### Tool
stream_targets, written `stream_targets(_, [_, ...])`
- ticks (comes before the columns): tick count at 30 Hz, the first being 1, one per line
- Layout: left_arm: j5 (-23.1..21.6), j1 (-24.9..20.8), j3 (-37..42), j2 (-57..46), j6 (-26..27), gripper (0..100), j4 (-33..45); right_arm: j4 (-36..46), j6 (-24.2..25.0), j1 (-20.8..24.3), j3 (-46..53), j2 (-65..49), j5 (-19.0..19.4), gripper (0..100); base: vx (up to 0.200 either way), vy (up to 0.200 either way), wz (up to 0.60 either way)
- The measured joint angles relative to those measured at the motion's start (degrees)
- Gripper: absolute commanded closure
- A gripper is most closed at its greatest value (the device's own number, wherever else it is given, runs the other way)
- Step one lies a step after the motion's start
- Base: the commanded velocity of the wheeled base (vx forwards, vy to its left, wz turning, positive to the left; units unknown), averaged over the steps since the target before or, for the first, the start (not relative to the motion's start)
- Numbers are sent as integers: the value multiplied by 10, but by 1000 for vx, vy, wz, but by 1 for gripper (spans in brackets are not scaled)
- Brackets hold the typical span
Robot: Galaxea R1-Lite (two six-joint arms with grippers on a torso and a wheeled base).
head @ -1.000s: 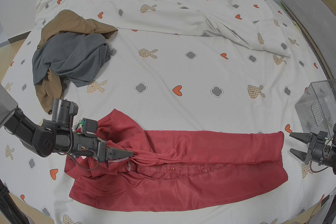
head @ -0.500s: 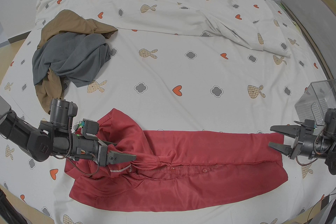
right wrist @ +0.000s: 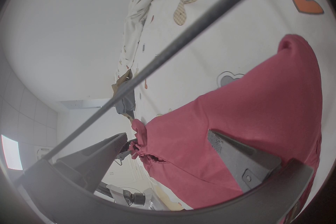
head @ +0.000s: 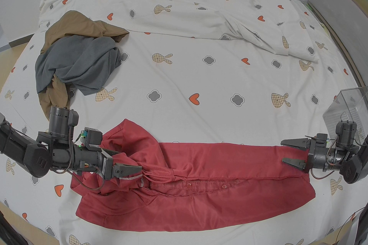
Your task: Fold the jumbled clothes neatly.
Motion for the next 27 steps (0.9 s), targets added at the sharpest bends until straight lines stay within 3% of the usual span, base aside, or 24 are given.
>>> stream_targets(17, [11,37,7,-49,4,0,-1,-2,-20,-16,17,20,3,0,0,0,0])
stream_targets(21, [65,37,16,-82,39,0,-2,3,-13,-2,19,-25,4,0,0,0,0])
stream_targets(27, [169,33,45,-130,136,0,-2,6,18,19,20,-109,3,0,0,0,0])
